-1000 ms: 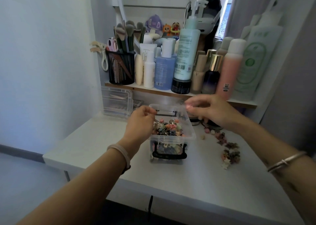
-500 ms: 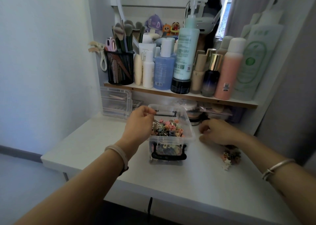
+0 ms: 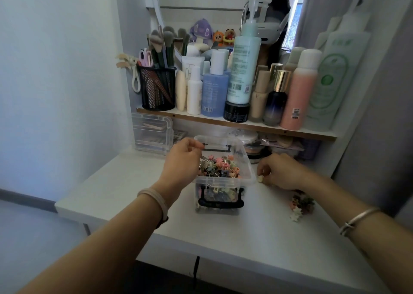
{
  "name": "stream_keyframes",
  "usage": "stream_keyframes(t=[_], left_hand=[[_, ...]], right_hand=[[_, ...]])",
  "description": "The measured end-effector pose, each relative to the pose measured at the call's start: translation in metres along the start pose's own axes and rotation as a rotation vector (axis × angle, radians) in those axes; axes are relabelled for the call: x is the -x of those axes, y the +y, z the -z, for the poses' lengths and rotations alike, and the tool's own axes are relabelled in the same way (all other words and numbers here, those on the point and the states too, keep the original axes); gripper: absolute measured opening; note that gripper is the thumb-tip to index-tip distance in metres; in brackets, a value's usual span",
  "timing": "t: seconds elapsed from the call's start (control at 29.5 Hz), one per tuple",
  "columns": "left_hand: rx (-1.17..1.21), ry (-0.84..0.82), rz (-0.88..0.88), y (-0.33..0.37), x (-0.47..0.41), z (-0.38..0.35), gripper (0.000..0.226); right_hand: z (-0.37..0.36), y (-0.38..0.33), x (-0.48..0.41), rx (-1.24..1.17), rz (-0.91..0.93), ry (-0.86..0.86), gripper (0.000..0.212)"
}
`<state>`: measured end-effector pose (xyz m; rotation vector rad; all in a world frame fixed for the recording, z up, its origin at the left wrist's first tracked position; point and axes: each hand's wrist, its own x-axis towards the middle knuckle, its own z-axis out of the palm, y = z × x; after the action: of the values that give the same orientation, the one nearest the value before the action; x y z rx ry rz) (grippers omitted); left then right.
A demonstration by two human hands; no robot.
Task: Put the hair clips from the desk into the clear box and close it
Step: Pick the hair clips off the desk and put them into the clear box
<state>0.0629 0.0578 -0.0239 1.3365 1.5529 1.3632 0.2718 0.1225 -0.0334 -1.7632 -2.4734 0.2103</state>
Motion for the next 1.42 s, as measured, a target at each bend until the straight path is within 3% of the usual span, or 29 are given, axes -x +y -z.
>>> stream_keyframes(t=[0.24, 0.34, 0.41, 0.47, 0.58, 0.64, 0.78, 0.88, 1.08, 1.19, 1.25, 1.32, 1.42], left_hand=[[-0.010, -0.007, 0.015, 0.002, 0.003, -0.001, 0.016], [-0.021, -0.007, 0.013, 0.002, 0.004, -0.001, 0.016], [-0.026, 0.000, 0.012, 0.003, 0.005, -0.002, 0.016], [-0.018, 0.005, 0.010, 0.004, 0.005, -0.003, 0.016], [-0.005, -0.009, 0.023, 0.005, 0.008, -0.004, 0.016], [-0.008, -0.011, 0.029, 0.004, 0.010, -0.004, 0.016], [-0.023, -0.011, 0.026, 0.004, 0.009, -0.005, 0.016], [-0.032, -0.013, 0.019, 0.005, 0.010, -0.006, 0.017], [-0.045, -0.011, 0.008, 0.005, 0.010, -0.006, 0.017], [-0.050, -0.013, 0.005, 0.007, 0.010, -0.006, 0.017], [-0.049, -0.013, 0.000, 0.007, 0.011, -0.005, 0.017], [-0.047, -0.013, -0.002, 0.006, 0.011, -0.005, 0.017], [-0.040, -0.004, 0.004, 0.005, 0.011, -0.006, 0.017]], right_hand=[[0.011, -0.003, 0.002, -0.084, 0.040, 0.165, 0.015], [0.023, -0.021, 0.009, -0.503, 0.086, 0.327, 0.011], [0.036, -0.039, 0.015, -0.701, 0.192, 0.292, 0.016], [0.045, -0.050, 0.019, -0.718, 0.255, 0.192, 0.011], [0.050, -0.039, 0.017, -0.662, 0.133, 0.255, 0.014], [0.043, -0.018, 0.014, -0.384, 0.009, 0.250, 0.017], [0.015, 0.022, 0.012, 0.031, -0.163, 0.038, 0.032], [0.006, 0.030, 0.010, 0.023, -0.178, 0.044, 0.033], [0.001, 0.015, 0.001, -0.060, -0.120, 0.071, 0.006], [0.003, 0.012, 0.002, -0.067, -0.117, 0.026, 0.024], [0.005, 0.011, 0.004, -0.104, -0.120, 0.026, 0.021], [0.010, 0.007, 0.004, -0.190, -0.099, 0.159, 0.013], [0.029, -0.017, 0.010, -0.699, 0.013, 0.282, 0.012]])
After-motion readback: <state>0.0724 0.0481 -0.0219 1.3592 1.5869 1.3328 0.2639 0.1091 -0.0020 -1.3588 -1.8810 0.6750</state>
